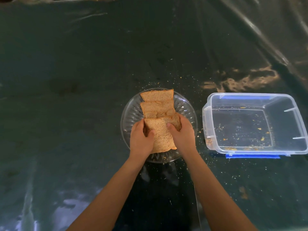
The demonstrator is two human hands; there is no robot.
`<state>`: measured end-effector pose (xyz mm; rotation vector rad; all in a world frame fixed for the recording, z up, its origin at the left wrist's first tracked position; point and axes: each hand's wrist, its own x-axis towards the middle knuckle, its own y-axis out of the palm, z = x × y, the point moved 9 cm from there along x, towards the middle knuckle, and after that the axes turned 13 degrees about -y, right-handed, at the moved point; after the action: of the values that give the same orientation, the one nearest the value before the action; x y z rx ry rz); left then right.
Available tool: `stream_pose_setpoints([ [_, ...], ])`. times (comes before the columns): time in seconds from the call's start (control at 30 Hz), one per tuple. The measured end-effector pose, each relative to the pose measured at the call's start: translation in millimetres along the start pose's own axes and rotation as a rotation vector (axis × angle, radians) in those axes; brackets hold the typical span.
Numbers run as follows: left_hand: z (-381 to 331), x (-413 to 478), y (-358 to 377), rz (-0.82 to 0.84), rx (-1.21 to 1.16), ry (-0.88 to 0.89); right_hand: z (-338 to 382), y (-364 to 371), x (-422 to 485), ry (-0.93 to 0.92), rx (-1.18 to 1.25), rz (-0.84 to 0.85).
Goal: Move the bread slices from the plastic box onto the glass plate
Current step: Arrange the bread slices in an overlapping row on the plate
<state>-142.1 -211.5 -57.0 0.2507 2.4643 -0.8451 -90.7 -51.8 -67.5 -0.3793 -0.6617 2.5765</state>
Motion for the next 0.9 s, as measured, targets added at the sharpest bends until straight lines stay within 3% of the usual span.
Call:
stream_pose_setpoints([
  [0.17, -6, 5, -4, 0.002, 0.005, 0.020, 7, 1, 2, -0.013, -0.001, -0.008],
  [0.37, 5, -19, -11, -0.120, 0.009, 0.029, 7, -8, -23, -0.001, -0.051, -0.127],
  [0.9, 16, -24, -7, -0.079, 0.005, 0.002, 4, -2, -40, 0.021, -0.052, -0.085],
])
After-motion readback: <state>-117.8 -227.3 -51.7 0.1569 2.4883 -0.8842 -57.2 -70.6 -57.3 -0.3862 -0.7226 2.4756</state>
